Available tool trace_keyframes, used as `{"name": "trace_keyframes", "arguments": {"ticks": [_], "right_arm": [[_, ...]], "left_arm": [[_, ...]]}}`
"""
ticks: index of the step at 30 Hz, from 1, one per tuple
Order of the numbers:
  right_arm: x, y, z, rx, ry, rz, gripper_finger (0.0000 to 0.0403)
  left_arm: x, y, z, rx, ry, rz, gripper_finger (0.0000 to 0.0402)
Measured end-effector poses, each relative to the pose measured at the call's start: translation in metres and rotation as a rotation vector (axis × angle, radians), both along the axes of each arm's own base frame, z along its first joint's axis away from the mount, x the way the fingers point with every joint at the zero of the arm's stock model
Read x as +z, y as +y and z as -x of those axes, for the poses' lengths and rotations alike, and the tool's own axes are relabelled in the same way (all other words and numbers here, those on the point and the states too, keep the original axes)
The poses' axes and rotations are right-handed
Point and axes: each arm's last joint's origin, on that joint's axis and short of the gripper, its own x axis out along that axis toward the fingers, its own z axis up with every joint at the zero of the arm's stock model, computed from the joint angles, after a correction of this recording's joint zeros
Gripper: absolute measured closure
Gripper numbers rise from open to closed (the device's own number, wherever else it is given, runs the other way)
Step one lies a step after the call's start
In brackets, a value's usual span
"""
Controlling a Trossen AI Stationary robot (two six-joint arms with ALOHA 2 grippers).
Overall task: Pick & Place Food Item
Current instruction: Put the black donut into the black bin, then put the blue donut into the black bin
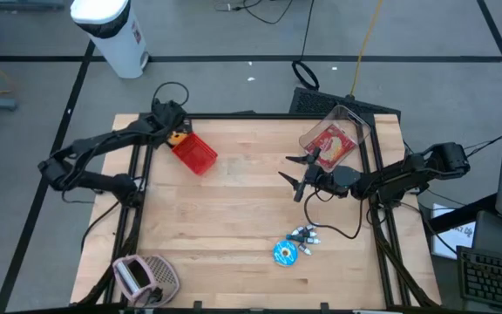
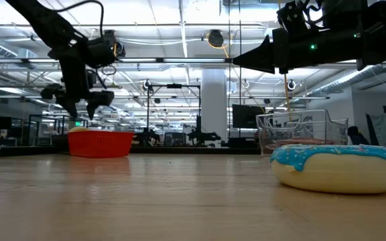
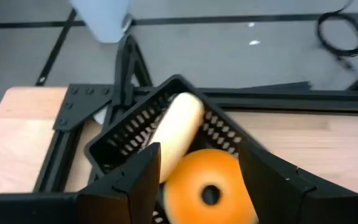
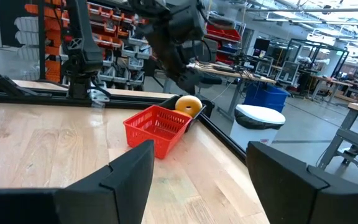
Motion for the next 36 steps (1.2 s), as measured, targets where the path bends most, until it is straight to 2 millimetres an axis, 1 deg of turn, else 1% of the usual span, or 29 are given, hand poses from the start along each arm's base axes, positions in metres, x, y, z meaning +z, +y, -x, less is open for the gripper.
{"name": "trace_keyframes", "arguments": {"ticks": [6,11,22,25,27,30,36], "right_arm": [[0.000,0.000,0.000,0.000,0.000,0.000,0.0161],[0.000,0.000,0.000,0.000,0.000,0.000,0.0161],[0.000,0.000,0.000,0.000,0.001,0.003,0.0161],[0.000,0.000,0.000,0.000,0.001,0.003,0.0161],[0.000,0.000,0.000,0.000,0.000,0.001,0.0161],[0.000,0.000,0.000,0.000,0.001,0.001,0.0161],[0.000,0.000,0.000,0.000,0.001,0.000,0.0161]], "left_arm": [[-0.017,0.014,0.002,0.065,0.024,0.039,0.0183],[-0.026,0.019,-0.004,0.010,-0.003,0.078,0.0183],[-0.029,0.014,-0.013,-0.138,-0.133,0.208,0.0183],[-0.029,0.011,-0.015,-0.195,-0.134,0.225,0.0183],[-0.025,0.009,-0.015,-0.209,-0.135,0.220,0.0183],[-0.013,0.004,-0.015,-0.229,-0.167,0.179,0.0183],[0.021,-0.015,-0.012,-0.295,-0.261,0.054,0.0183]]}}
